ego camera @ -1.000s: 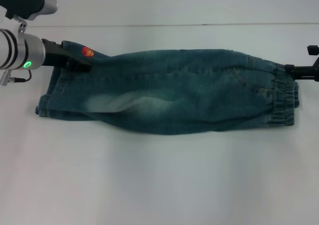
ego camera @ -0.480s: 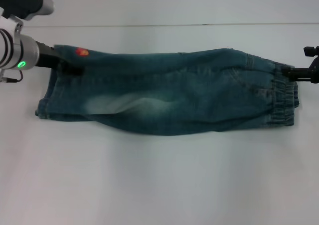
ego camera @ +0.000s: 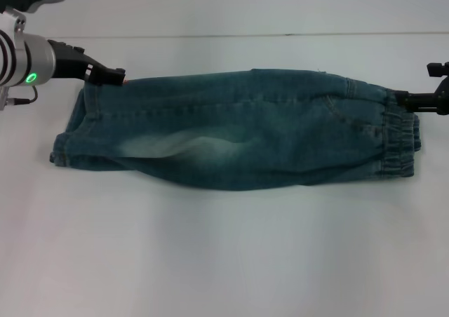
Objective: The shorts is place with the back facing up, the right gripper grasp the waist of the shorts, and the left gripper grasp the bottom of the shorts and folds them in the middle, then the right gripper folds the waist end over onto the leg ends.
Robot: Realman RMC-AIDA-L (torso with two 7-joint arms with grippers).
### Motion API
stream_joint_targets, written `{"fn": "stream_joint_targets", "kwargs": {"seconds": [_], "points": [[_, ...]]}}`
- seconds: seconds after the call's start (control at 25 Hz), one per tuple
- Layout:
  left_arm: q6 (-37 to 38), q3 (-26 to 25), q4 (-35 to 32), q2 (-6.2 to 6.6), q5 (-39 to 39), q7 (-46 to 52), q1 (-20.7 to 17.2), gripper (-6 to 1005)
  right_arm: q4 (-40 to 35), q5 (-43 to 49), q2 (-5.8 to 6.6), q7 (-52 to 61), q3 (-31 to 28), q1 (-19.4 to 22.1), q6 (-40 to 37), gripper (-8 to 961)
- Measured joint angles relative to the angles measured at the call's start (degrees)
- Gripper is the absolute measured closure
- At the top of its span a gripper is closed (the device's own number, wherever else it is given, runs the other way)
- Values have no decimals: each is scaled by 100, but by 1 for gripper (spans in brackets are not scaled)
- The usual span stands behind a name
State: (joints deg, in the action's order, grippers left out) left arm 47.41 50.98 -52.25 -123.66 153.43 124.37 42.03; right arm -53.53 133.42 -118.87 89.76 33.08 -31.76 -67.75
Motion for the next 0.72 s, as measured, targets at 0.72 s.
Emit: {"fn": "stream_joint_targets", "kwargs": {"seconds": [0.72], "points": [[4080, -685, 53, 575, -2721, -1766, -428, 97, -611, -824, 113, -83, -433, 1014, -2128, 37]]}}
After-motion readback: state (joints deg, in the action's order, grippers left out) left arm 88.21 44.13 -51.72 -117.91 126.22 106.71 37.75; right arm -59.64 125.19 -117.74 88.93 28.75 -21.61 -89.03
